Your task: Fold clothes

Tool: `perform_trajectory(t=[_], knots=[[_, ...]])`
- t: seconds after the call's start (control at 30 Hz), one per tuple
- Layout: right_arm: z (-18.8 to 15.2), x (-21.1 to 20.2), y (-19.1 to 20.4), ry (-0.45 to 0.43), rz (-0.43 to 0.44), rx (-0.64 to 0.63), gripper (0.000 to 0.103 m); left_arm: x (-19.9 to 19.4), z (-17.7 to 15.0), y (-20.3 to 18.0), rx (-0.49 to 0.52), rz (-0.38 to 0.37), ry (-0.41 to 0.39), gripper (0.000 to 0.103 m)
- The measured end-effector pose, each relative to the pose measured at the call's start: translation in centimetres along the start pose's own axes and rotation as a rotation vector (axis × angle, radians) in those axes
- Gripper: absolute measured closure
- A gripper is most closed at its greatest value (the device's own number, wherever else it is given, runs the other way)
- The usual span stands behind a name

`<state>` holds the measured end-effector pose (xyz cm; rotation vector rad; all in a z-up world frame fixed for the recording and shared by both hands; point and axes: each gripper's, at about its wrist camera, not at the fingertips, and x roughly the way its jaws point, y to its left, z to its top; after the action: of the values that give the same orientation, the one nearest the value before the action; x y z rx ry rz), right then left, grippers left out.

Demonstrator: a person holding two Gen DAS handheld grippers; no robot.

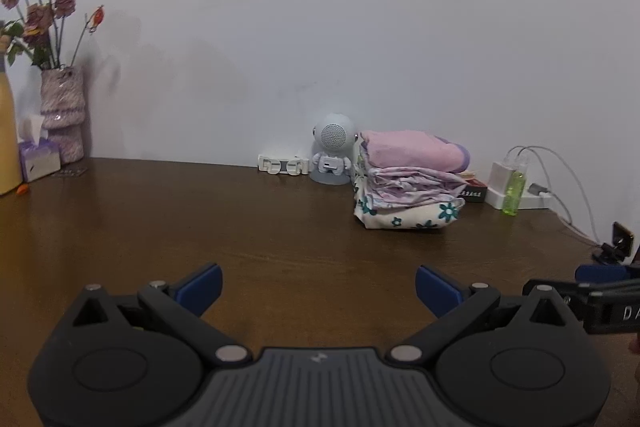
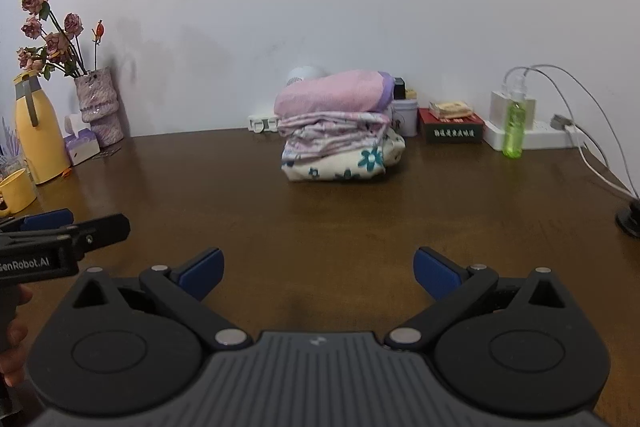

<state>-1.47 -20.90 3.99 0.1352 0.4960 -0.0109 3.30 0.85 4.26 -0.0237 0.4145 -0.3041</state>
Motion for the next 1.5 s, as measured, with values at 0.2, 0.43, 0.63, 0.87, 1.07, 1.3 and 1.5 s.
perform_trajectory(t=[0.2,0.43,0.63,0.87,1.07,1.3,1.5], knots=[[-1.7,-2.7,1.2,-0.018,-0.022,-0.006,0.0,-3.5,-1.2,-0.4,0.038,0.014,-0.012,0.0],[-3.5,-5.0,2.2,-0.041,-0.035,-0.005,0.0,-6.3,-2.9,-1.1,0.063,0.031,-0.02,0.0],[-4.5,-6.2,2.4,-0.068,-0.041,0.004,0.0,-7.5,-4.0,-1.1,0.056,0.018,0.01,0.0],[-5.3,-6.5,3.4,-0.05,-0.008,-0.035,0.0,-8.5,-5.0,-1.1,0.04,0.049,0.015,0.0],[-5.6,-6.6,3.5,-0.047,-0.002,-0.03,0.0,-9.0,-5.4,-1.2,0.038,0.05,0.006,0.0],[-5.7,-6.7,3.6,-0.053,-0.003,-0.031,0.0,-8.8,-5.5,-1.3,0.042,0.046,0.009,0.0],[-5.6,-6.6,3.4,-0.046,-0.011,-0.029,0.0,-8.7,-5.6,-1.2,0.04,0.036,0.009,0.0]])
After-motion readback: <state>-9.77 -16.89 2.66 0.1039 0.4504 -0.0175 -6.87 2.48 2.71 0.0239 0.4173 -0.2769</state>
